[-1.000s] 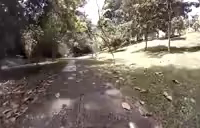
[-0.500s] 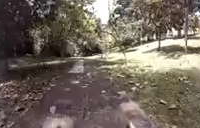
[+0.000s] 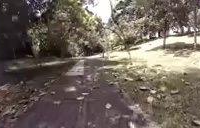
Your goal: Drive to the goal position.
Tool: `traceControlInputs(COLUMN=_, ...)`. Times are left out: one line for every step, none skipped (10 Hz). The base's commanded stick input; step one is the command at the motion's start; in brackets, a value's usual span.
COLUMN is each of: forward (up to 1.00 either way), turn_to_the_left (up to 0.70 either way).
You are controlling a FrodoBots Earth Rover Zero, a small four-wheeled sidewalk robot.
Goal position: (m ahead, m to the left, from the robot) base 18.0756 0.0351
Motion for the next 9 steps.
traceControlInputs(forward=1.00, turn_to_the_left=0.00)
traceControlInputs(forward=1.00, turn_to_the_left=0.00)
traceControlInputs(forward=1.00, turn_to_the_left=0.00)
traceControlInputs(forward=1.00, turn_to_the_left=0.00)
traceControlInputs(forward=1.00, turn_to_the_left=0.00)
traceControlInputs(forward=1.00, turn_to_the_left=0.00)
traceControlInputs(forward=1.00, turn_to_the_left=0.00)
traceControlInputs(forward=1.00, turn_to_the_left=0.00)
traceControlInputs(forward=1.00, turn_to_the_left=0.00)
